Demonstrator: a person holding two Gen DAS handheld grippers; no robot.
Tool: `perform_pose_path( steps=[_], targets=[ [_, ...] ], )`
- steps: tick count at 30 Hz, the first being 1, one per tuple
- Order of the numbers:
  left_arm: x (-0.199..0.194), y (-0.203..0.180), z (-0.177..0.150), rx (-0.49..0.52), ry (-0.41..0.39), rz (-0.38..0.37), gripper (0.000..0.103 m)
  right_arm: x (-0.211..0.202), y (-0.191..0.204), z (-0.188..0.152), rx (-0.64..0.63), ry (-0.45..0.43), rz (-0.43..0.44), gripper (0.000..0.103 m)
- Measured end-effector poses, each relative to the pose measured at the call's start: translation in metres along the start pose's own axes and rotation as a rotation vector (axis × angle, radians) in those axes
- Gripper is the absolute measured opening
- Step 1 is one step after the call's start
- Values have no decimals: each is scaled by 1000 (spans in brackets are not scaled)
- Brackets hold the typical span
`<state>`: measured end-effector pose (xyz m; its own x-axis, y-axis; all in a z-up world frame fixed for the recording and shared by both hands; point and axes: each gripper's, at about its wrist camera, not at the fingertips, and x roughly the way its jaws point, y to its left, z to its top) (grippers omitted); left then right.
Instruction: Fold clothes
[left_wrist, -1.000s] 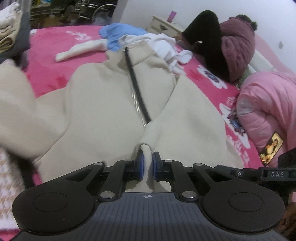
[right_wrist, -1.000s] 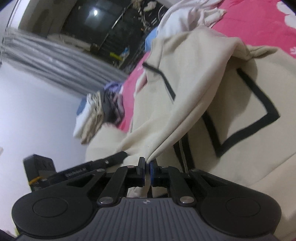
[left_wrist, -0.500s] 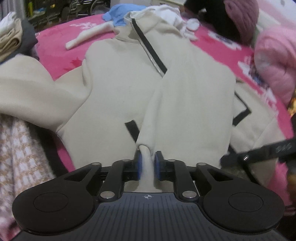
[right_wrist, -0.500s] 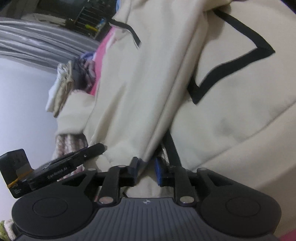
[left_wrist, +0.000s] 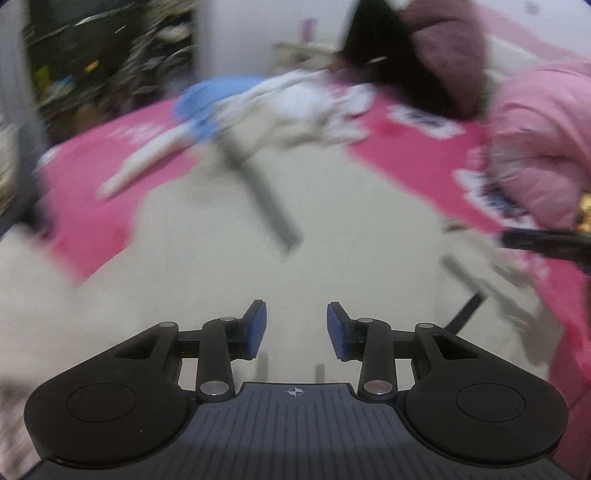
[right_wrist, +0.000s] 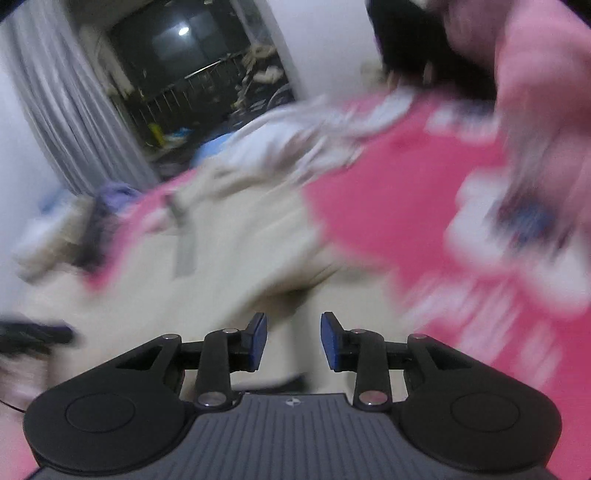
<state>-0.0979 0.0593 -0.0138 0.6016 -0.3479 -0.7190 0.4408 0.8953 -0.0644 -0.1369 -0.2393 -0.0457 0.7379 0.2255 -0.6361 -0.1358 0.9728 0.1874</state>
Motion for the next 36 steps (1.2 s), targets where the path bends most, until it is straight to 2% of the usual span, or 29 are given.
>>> perform_pose_path(
  steps=[3,7,10,13,15,16,18,20,22,24,27,29,33,36],
  targets=[
    [26,-30,6,89,-34,-20,37,39,0,8,-227,40,-42,37],
    [58,-40,4,151,-32,30,36,73,23,-3,-583,50,-70,41],
    [76,-28,5,109,0,44,36,97,45,-6,-757,26,-61,45],
    [82,-21,1,73,20,51,36,112,51,-17,-879,-18,-92,46],
    [84,-17,-3,66,29,61,36,120,46,-11,-866,-38,-108,38],
    [85,-14,-5,62,34,64,36,121,39,-5,-836,-45,-114,38],
    [87,-10,-7,48,37,56,37,119,15,9,-722,-62,-123,38],
    [88,-9,-9,42,31,38,37,117,-16,24,-553,-58,-62,39],
    [91,-9,-10,51,24,28,37,123,-43,33,-393,-40,9,44],
    [93,-10,-11,67,18,23,37,133,-65,37,-282,-22,54,55],
    [94,-11,-13,90,9,22,39,143,-93,33,-142,21,135,61],
    [93,-10,-14,91,3,23,39,141,-94,35,-166,30,152,62],
    [93,-11,-14,96,0,29,40,120,-86,32,-343,59,81,70],
    [87,-8,-7,87,-7,33,42,99,-97,36,-342,68,28,70]
  ],
)
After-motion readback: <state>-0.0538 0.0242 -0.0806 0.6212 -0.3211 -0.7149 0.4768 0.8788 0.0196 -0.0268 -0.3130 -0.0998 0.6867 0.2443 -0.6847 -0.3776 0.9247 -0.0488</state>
